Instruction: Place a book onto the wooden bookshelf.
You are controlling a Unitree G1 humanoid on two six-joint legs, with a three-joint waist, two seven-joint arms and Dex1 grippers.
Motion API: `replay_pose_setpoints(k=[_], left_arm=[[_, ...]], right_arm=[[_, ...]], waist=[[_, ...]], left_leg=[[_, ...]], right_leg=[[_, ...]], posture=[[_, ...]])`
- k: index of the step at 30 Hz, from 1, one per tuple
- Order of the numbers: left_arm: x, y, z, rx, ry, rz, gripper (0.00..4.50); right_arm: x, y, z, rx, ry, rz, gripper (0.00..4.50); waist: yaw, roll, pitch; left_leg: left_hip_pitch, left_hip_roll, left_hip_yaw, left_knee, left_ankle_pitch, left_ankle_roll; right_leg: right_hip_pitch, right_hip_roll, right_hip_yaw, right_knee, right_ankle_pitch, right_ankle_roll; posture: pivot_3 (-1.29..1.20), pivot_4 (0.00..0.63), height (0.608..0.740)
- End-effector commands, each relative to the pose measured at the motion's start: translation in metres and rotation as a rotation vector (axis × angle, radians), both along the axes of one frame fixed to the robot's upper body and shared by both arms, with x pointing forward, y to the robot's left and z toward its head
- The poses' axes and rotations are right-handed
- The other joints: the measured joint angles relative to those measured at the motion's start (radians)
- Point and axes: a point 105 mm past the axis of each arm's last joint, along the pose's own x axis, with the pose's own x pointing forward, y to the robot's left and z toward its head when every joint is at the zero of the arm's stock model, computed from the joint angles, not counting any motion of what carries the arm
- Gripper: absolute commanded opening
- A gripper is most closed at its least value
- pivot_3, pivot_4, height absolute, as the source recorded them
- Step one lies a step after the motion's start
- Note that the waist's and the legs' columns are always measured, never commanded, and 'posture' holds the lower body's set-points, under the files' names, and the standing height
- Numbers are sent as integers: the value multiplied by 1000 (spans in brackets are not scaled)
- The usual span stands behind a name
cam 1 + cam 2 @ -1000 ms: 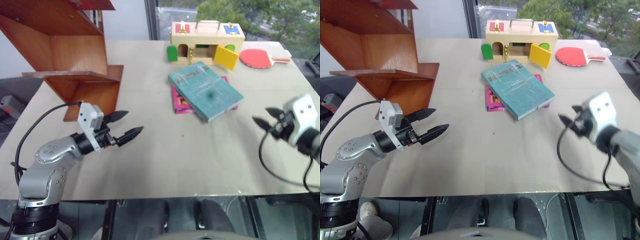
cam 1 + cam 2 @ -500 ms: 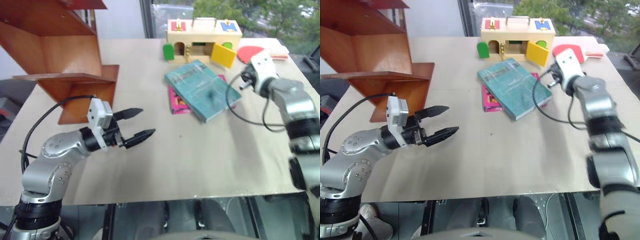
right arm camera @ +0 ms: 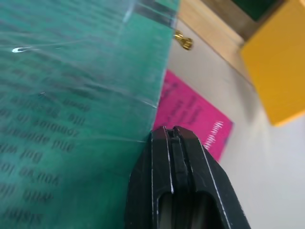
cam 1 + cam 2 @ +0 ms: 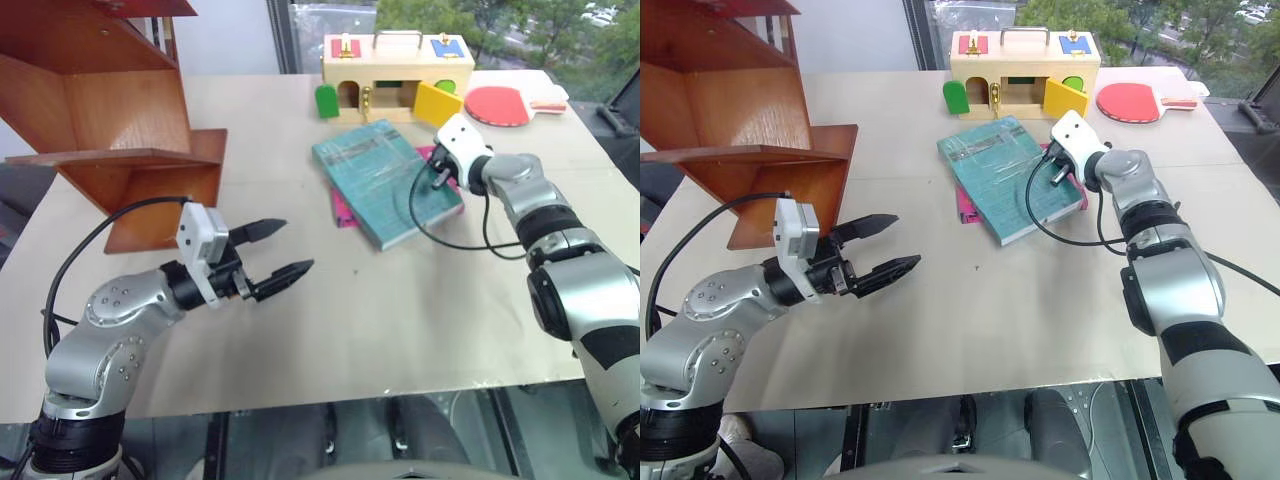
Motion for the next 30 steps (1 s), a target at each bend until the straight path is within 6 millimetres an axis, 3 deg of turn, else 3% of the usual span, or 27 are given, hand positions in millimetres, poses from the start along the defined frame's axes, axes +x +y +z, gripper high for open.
replay_pose_setpoints(k=[1,6,11,16,19,23,24,26,28,30], left_arm=[[-2,-1,9,-11,-36,-7,4500],[2,0,2,20,-18,-7,4500],[11,0,-5,-32,68,47,4500],[43,1,-11,-154,255,158,4500],[61,-7,-9,-275,393,142,4500],[89,-13,-15,-400,601,151,4500],[96,-13,-17,-432,662,157,4500],[108,-16,-21,-464,741,163,4500],[120,-21,-21,-508,806,152,4500],[131,-28,-23,-528,853,147,4500]], right_arm=[[-6,12,1,45,-7,94,51],[-14,16,5,99,-39,155,51],[-21,-2,34,150,-137,130,51],[-62,-13,57,170,-198,185,51],[-124,-8,55,239,-178,300,870],[-211,3,33,319,-16,384,2812],[-232,7,27,322,17,411,3053],[-263,15,26,316,7,428,3938],[-279,18,26,357,7,404,3938],[-282,18,26,375,-1,370,3938]], waist=[[1,0,0],[1,0,0],[6,1,0],[27,1,0],[46,1,0],[59,1,0],[55,0,0],[58,-2,-1],[56,-3,-1],[49,-5,-2]], left_leg=[[0,0,0,0,0,0],[0,0,0,1,0,0],[-2,0,-2,1,0,0],[-2,-1,-5,2,0,0],[-4,-1,-8,3,0,0],[-6,-1,-9,4,0,0],[-6,-2,-9,4,0,1],[-4,-3,-10,5,0,1],[-2,-3,-10,5,0,1],[-1,-3,-9,6,0,1]], right_leg=[[0,0,0,0,0,0],[0,0,0,1,0,0],[0,-1,-1,0,0,0],[1,-1,-4,0,0,0],[1,-1,-7,0,0,0],[2,-1,-8,0,0,0],[2,-2,-9,0,0,0],[3,-2,-9,-1,0,1],[3,0,-10,1,0,1],[3,4,-10,4,0,1]], posture=[[0,150,740],[0,150,740],[0,150,740],[0,150,740],[0,150,740],[0,150,740],[0,150,740],[0,150,740],[0,150,740],[0,150,740]])
